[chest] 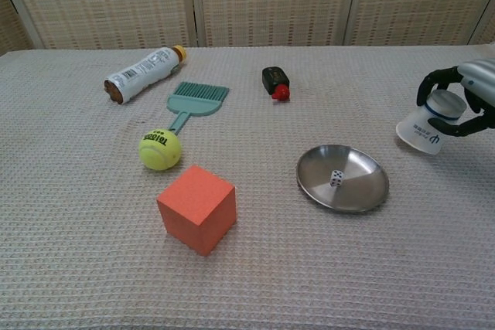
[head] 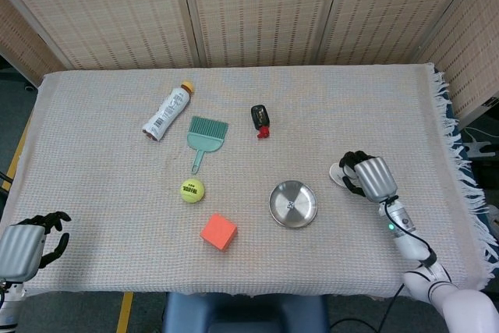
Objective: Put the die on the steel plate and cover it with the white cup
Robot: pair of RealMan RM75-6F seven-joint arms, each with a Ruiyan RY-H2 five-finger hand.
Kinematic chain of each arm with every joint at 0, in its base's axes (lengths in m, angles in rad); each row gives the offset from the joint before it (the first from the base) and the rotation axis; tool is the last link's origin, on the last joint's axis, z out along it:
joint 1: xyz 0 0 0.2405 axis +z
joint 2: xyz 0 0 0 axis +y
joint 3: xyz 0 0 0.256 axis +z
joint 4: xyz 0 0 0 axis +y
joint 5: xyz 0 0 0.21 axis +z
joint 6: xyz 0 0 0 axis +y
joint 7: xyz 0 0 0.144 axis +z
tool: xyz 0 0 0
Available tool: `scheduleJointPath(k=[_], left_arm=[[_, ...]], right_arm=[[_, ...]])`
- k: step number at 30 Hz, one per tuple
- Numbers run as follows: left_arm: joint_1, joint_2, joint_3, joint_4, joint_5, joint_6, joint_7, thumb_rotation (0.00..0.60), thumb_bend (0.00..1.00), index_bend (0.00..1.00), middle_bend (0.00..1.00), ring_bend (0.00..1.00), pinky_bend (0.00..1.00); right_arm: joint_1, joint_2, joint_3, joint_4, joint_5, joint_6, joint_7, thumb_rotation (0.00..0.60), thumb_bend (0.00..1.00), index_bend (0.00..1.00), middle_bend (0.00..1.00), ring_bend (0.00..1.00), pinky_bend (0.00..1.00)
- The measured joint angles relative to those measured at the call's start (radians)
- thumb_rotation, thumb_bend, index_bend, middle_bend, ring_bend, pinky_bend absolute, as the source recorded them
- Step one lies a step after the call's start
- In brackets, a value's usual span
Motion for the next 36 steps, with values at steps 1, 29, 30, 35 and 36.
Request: scheduleJointPath(k=[1, 29, 30, 35, 36], left_arm=[[0.000, 0.000, 0.000, 0.000, 0.000, 0.000, 0.000, 0.600, 0.40, 0.42, 0.53, 0.54, 0.64], [0.002, 0.006, -0.002, -0.001, -0.002, 0.004, -0.020, 0.600, 0.40, 0.42, 0.53, 0.53, 0.65], [0.002, 0.007, -0.002, -0.001, -0.002, 0.004, -0.021, 0.600, 0.40, 0.42, 0.53, 0.54, 0.64], [0.003, 0.008, -0.002, -0.002, -0.001, 0.006, -0.026, 0.600, 0.40, 0.42, 0.53, 0.53, 0.64], [0.003, 0.009, -0.002, -0.003, 0.000, 0.006, -0.027, 0.600, 0.40, 0.42, 0.53, 0.54, 0.64]], right_arm=[[0.002, 0.003, 0.000, -0.016, -0.003, 0.005, 0.001, 0.600, 0.33, 0.53, 0.51, 0.51, 0.66], [0.092, 0.129, -0.009, -0.540, -0.021, -0.136, -0.099, 0.600, 0.33, 0.53, 0.51, 0.51, 0.66], [0.094, 0.123, -0.010, -0.534, -0.021, -0.139, -0.095, 0.600, 0.33, 0.53, 0.51, 0.51, 0.66], [0.100, 0.094, -0.018, -0.494, -0.026, -0.154, -0.079, 0.600, 0.33, 0.54, 0.51, 0.51, 0.66], [0.102, 0.084, -0.020, -0.480, -0.028, -0.158, -0.076, 0.600, 0.33, 0.54, 0.51, 0.51, 0.66]])
